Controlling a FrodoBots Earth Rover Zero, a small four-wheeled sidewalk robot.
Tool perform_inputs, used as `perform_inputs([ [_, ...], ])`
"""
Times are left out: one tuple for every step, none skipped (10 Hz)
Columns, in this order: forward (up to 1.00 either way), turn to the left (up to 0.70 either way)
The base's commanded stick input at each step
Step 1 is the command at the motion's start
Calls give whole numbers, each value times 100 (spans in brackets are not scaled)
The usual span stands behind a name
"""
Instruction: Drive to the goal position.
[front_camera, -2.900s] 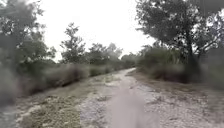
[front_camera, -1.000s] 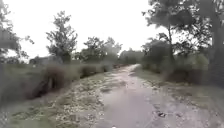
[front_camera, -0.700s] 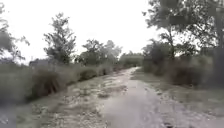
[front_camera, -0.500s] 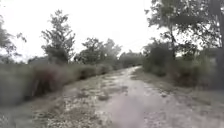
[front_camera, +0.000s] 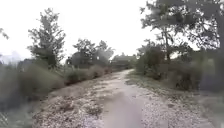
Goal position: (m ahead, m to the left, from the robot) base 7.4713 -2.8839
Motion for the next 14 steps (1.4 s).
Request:
perform_inputs([
  [70,0],
  [70,0],
  [70,0],
  [70,0],
  [70,0],
  [70,0],
  [70,0],
  [70,0],
  [70,0],
  [70,0],
  [70,0],
  [70,0],
  [70,0],
  [70,0],
])
